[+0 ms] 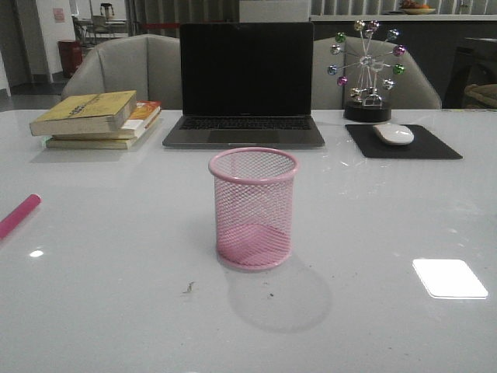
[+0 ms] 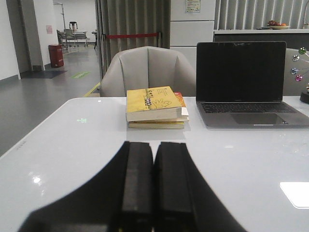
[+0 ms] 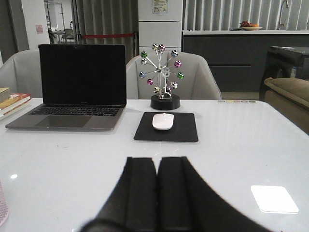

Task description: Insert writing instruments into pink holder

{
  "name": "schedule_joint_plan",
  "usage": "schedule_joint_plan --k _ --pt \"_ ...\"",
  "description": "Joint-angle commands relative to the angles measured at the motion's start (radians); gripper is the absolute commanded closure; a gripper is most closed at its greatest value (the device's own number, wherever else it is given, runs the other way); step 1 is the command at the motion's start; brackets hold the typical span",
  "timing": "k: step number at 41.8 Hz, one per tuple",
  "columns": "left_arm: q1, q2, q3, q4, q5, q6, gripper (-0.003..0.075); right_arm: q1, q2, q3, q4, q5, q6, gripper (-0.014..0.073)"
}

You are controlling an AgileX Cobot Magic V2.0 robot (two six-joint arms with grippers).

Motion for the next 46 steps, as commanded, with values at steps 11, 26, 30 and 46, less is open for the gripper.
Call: schedule_joint_plan --k 11,26,30,46 --pt "-0.002 -0.017 -0.002 -0.004 -0.093 -0.003 0.0627 -0.005 -0.022 -0.013 0.000 -0.098 -0.010 0.0536" --pt "-0.002 -0.017 -0.002 -0.004 -0.093 -0.003 0.0627 -0.005 -0.022 -0.013 0.000 -0.102 -0.010 0.0536" --pt "-0.002 -0.017 -0.002 -0.004 -0.093 -0.003 0.0627 -0.005 -0.022 -0.013 0.000 -0.099 -0.010 0.0536" --pt "-0.002 -0.009 -0.164 -0.040 -0.171 -0.003 0.0627 -0.005 -0.019 -0.190 0.000 0.102 -0.010 0.0536"
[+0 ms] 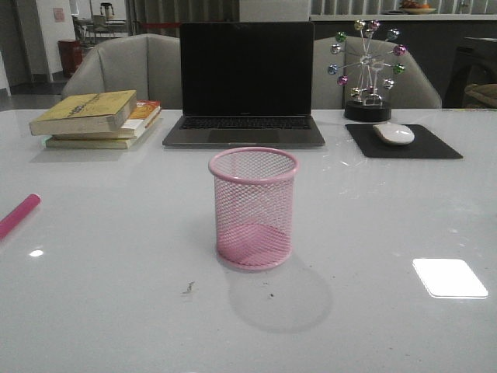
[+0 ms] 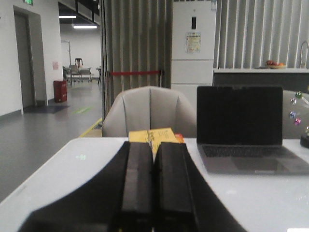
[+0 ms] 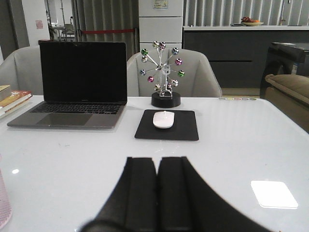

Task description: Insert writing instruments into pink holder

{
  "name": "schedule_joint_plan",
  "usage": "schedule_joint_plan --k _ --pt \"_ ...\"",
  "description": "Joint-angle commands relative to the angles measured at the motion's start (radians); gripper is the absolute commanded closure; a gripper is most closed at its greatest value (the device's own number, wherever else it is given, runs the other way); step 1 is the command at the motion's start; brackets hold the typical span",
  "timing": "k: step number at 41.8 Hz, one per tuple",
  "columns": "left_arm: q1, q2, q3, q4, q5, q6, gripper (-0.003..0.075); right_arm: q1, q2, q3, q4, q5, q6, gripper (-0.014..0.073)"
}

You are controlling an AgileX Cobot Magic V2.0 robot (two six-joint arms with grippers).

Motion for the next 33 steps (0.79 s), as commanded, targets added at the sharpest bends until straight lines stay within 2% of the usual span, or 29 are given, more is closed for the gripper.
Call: schedule_joint_plan --k 1,8,18,23,33 --pt "-0.002 0.000 -0.130 -0.022 -0.046 -0.003 0.0627 -0.005 -0.015 -0.124 0.000 0.013 -0.010 0.0536" --pt "-0.002 0.097 -0.350 -0.022 0.162 -0.003 0.0627 -0.005 0.059 -0.329 0.001 0.208 -0.010 0.0536" --pt "-0.002 0.318 -0.630 -0.024 0.461 -0.003 0.0627 -0.006 0.259 -0.557 -0.003 0.340 -0.010 0.0533" --pt "-0.002 0.417 -0.699 -0.024 0.569 -0.003 0.0627 -0.006 0.361 -0.627 -0.017 0.395 -0.010 0.0533" --pt "-0.002 0.534 -0.701 -0.024 0.709 -0.003 0.0627 -0.006 0.525 -0.648 -0.026 0.518 -0.010 0.0533"
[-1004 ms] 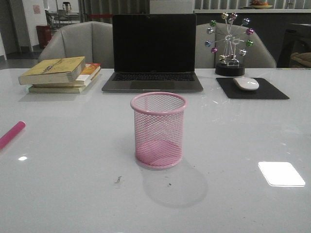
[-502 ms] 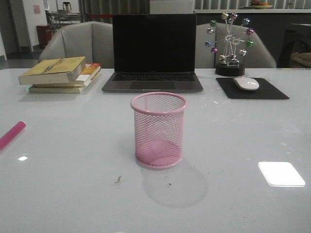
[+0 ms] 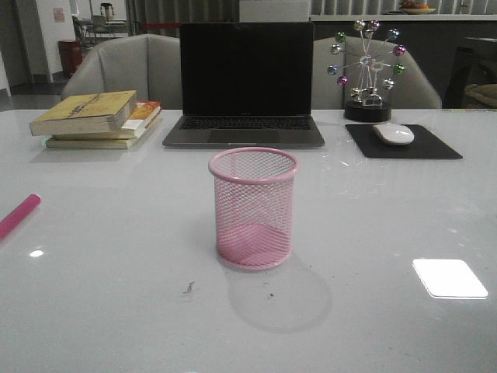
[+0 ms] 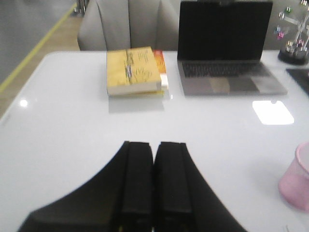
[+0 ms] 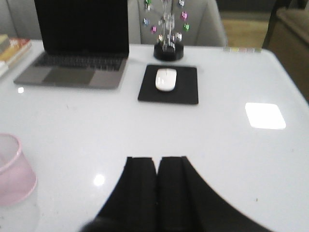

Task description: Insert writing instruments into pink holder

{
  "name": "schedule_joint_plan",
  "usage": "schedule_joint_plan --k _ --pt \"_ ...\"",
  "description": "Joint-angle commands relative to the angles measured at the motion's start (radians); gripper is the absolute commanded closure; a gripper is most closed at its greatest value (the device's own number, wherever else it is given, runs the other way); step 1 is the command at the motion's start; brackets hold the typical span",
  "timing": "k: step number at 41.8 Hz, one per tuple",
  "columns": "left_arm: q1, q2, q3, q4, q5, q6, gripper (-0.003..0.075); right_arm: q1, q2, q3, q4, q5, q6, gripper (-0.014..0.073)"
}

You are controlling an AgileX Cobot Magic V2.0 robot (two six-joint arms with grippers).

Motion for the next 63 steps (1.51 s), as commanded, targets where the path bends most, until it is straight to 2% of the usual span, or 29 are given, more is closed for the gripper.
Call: schedule_joint_plan --k 1,12,14,16,17,22,23,25,31,39,54,63 --pt "-0.002 0.045 -0.030 -0.010 -0.015 -0.003 0.0627 -0.006 0.067 -0.033 -0.015 -0.022 -0.010 0.0533" --pt "-0.002 0.110 0.001 -0.038 -0.031 -0.003 0.0624 -0.006 0.206 -0.033 -0.015 0.028 -0.010 0.0533" --pt "-0.002 0.119 0.001 -0.043 -0.031 -0.003 0.0597 -0.006 0.232 -0.033 -0.015 0.036 -0.010 0.0512" --pt "-0.006 0.126 0.001 -0.057 -0.031 -0.003 0.0532 -0.006 0.259 -0.033 -0.015 0.041 -0.010 0.0459" --pt "-0.013 0.129 0.001 -0.059 -0.031 -0.001 0.0489 -0.006 0.271 -0.033 -0.015 0.046 -0.010 0.0405" --pt "-0.104 0.129 0.001 -0.059 -0.033 0.005 0.0195 -0.006 0.344 -0.033 -0.017 0.055 -0.010 0.0139" --pt "-0.126 0.129 0.001 -0.059 -0.035 0.005 0.0146 -0.007 0.360 -0.033 -0.019 0.055 -0.010 0.0108" --pt "-0.184 0.129 0.001 -0.057 -0.035 0.005 0.0101 -0.016 0.410 -0.034 -0.020 0.055 0.011 0.0073" --pt "-0.346 0.129 0.001 -0.008 -0.055 0.007 0.0113 -0.065 0.559 -0.037 -0.023 0.037 0.039 0.0073" --pt "-0.455 0.129 0.001 -0.004 -0.065 0.007 0.0159 -0.115 0.764 -0.083 -0.029 0.014 0.039 0.0073" --pt "-0.473 0.129 0.001 -0.004 -0.065 0.007 0.0248 -0.114 1.099 -0.319 -0.091 0.003 0.031 0.0073" --pt "-0.473 0.129 0.001 -0.004 -0.065 0.007 0.0268 -0.114 1.239 -0.422 -0.088 0.003 0.031 0.0073"
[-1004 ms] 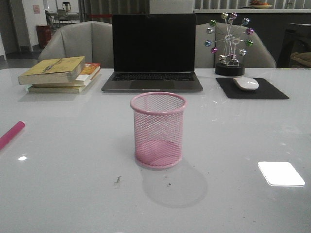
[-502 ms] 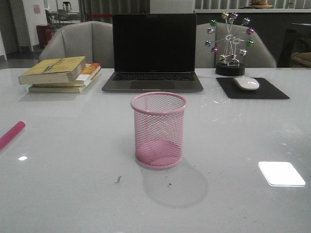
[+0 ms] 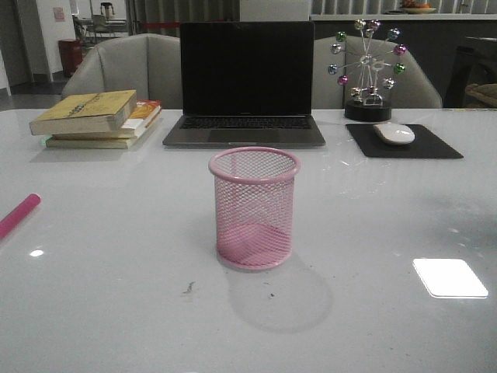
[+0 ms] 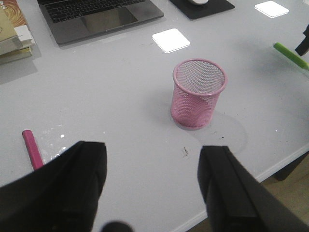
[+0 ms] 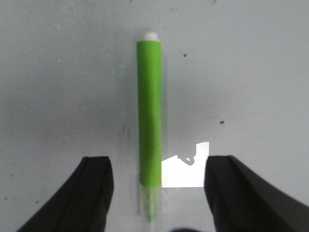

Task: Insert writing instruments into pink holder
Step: 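Grasp the green marker on the table with the right gripper, then carry the green marker over the pink holder and drop it in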

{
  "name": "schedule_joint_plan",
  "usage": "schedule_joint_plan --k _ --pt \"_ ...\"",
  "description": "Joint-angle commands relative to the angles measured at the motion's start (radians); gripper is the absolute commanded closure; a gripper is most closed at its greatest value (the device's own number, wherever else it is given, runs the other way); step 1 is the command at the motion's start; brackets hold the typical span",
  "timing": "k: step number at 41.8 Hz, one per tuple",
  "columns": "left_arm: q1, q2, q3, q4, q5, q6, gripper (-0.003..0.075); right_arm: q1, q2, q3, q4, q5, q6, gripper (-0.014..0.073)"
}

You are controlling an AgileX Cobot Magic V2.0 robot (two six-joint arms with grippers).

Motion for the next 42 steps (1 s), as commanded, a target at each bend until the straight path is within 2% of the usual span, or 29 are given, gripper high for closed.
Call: schedule_joint_plan --k 1,20,27,30,35,38,42 --pt "-0.007 0.008 -0.029 -0.004 -0.082 -0.001 0.0268 -0.006 0.016 -0.067 -0.010 -0.028 -0.008 0.0073" --pt "-0.007 0.008 -0.029 -0.004 -0.082 -0.001 0.0268 -0.006 0.181 -0.207 0.005 0.028 -0.008 0.0073" --pt "-0.007 0.008 -0.029 -0.004 -0.082 -0.001 0.0268 -0.006 0.206 -0.222 0.055 0.025 -0.038 0.0078" --pt "-0.007 0.008 -0.029 -0.004 -0.082 -0.001 0.0268 -0.006 0.206 -0.222 0.086 0.025 -0.063 0.0126" --pt "-0.007 0.008 -0.029 -0.004 -0.082 -0.001 0.0268 -0.006 0.206 -0.222 0.097 0.025 -0.068 0.0280" --pt "-0.007 0.008 -0.029 -0.004 -0.082 -0.001 0.0268 -0.006 0.205 -0.222 0.097 0.025 -0.068 0.0344" --pt "-0.007 0.008 -0.029 -0.004 -0.082 -0.001 0.0268 -0.006 0.199 -0.222 0.097 0.024 -0.068 0.0378"
